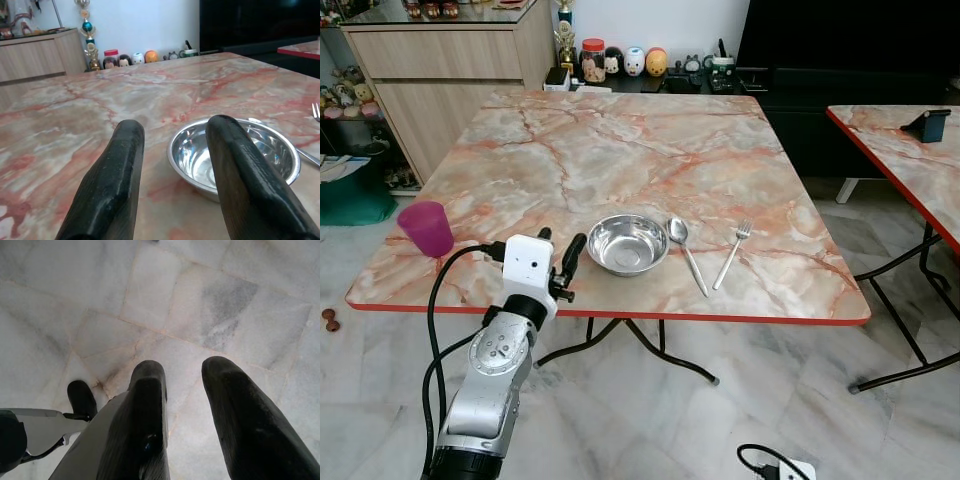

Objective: Setting the table

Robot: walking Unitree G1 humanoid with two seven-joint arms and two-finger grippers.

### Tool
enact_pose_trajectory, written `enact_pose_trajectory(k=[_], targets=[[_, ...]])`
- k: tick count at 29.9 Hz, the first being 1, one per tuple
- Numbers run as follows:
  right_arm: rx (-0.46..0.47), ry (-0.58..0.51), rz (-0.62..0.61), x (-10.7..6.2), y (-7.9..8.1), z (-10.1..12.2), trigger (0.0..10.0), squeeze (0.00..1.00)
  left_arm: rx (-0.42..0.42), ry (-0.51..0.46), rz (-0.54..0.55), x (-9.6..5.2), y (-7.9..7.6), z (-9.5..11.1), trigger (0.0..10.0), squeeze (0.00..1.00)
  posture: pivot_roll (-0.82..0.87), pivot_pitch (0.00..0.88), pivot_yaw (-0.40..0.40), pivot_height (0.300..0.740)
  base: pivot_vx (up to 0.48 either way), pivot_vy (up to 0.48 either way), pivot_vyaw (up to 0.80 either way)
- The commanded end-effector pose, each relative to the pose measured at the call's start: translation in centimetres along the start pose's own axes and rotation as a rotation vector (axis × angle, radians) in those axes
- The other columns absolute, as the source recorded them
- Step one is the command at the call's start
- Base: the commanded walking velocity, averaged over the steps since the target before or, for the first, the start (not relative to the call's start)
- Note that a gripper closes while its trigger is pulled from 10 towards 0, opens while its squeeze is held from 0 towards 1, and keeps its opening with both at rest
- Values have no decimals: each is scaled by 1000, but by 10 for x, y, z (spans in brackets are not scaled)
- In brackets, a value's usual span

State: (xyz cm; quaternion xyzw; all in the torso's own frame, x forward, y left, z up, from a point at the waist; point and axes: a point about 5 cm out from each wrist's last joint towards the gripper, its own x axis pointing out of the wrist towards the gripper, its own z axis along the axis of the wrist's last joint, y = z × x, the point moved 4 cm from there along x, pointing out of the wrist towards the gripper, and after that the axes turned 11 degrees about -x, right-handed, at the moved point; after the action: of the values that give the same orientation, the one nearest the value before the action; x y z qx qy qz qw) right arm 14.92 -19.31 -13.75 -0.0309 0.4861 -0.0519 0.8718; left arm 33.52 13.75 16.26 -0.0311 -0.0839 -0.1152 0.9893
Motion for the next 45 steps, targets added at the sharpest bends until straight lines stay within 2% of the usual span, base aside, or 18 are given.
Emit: enact_pose_trajectory(k=[1, 6, 17, 30, 34, 38, 40, 44, 45], targets=[[-1, 0, -4, 0, -2, -1, 10000, 0, -9, 7, -11, -1, -2, 0, 10000, 0, 58, 0, -13, 740, 0, 0, 0], [8, -4, -5, 0, -2, 0, 10000, 0, -13, 14, -6, -2, 0, -2, 10000, 0, 57, 0, -14, 740, 0, 0, 0], [4, -2, -5, 0, -3, 0, 10000, 0, -53, 3, 15, 0, 2, 2, 10000, 0, 62, 0, -18, 740, 250, 0, 0], [5, -3, -5, 0, -3, 1, 10000, 0, -47, 3, -7, -1, -2, 2, 10000, 0, 66, 0, -19, 740, 317, 0, 0], [5, -4, -4, 0, -2, 1, 10000, 0, -84, 17, -34, 0, -7, 0, 10000, 0, 65, 0, -18, 740, 63, 0, 0], [3, -2, -4, 0, -2, 1, 10000, 0, -223, 91, -41, -2, -7, -11, 10000, 0, 67, 0, -18, 740, 0, 0, 0], [1, -1, -4, 0, -2, 1, 10000, 0, -260, 96, -56, -3, -8, -12, 10000, 0, 67, 0, -18, 740, 0, 0, 0], [-10, 9, -3, 0, -2, -1, 10000, 0, -343, 169, -97, -8, -13, -21, 10000, 0, 69, 0, -16, 740, 0, 0, 0], [-10, 9, -2, 0, -2, -1, 10000, 0, -353, 175, -101, -9, -14, -22, 10000, 451, 69, 0, -16, 740, 0, 0, 0]])
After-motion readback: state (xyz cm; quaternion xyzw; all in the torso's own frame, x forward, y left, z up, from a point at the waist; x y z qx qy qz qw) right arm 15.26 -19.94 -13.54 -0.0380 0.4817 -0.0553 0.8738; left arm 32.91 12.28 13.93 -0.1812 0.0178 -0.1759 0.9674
